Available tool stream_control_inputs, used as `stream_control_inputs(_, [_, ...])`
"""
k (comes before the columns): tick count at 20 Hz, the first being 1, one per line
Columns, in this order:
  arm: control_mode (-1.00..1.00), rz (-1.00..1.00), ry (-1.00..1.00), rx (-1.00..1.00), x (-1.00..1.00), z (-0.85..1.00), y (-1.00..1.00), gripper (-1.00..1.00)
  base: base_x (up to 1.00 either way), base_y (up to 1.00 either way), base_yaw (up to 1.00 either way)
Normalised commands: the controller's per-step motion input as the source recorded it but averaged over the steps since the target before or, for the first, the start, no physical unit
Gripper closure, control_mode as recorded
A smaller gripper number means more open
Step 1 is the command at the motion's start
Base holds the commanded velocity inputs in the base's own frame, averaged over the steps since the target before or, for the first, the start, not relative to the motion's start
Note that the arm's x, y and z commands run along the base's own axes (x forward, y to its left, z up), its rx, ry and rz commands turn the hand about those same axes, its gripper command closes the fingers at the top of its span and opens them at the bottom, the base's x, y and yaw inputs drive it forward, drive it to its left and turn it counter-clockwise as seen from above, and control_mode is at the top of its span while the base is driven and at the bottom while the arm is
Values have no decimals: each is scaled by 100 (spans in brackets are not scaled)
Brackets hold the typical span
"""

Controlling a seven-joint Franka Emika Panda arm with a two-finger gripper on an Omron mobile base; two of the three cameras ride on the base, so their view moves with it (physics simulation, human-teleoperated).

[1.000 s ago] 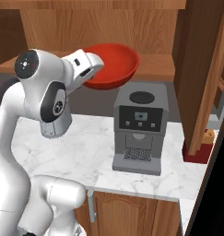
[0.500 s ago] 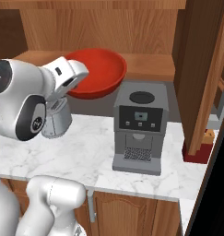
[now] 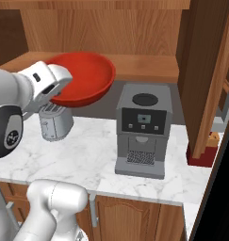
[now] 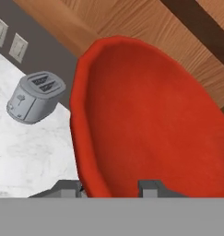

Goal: Move the bowls from the cabinet to the plates on the dining table.

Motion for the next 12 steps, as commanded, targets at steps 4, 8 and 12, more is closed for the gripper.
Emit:
stream_control_inputs(4, [-100,3,5,0,-37,14,20,100,0,0,0])
stream_control_inputs(8, [-100,3,4,0,-30,5,19,100,0,0,0])
stream_control_inputs(12, [-100,4,2,0,-15,-1,18,100,0,0,0])
